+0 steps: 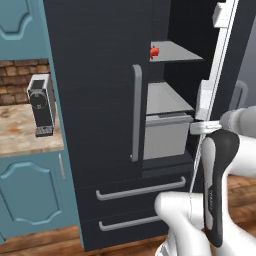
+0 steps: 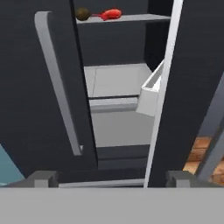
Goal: Open the fridge, remove the kiwi, sweet potato, and fish, and place them on any counter.
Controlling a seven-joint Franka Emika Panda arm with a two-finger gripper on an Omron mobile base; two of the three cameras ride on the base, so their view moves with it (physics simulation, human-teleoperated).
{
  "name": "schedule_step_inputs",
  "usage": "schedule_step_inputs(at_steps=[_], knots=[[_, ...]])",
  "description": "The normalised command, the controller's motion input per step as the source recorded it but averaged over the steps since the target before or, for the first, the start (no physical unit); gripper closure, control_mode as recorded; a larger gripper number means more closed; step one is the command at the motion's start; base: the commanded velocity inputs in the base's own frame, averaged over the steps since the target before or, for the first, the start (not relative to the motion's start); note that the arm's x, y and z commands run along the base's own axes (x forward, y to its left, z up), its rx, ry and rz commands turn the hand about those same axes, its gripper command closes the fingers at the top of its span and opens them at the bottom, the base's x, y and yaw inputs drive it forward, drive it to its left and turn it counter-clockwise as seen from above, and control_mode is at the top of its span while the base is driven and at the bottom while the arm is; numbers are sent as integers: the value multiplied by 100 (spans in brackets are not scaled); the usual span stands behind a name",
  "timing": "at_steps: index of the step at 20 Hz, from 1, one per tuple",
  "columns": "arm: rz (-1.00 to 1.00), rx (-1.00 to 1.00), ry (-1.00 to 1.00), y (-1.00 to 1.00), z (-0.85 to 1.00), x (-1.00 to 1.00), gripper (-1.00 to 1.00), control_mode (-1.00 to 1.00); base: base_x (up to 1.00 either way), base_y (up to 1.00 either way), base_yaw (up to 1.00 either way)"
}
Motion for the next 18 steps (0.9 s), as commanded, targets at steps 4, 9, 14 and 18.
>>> schedule_step_inputs(at_steps=[4,9,14,18], knots=[[0,0,2,6,-1,99,-100,-100,0,0,0],[-3,-9,0,26,-2,81,-100,-100,0,0,0],[-11,-13,14,1,-8,95,-100,-100,0,0,0],[-2,-5,21,-11,-37,100,-100,-100,0,0,0]])
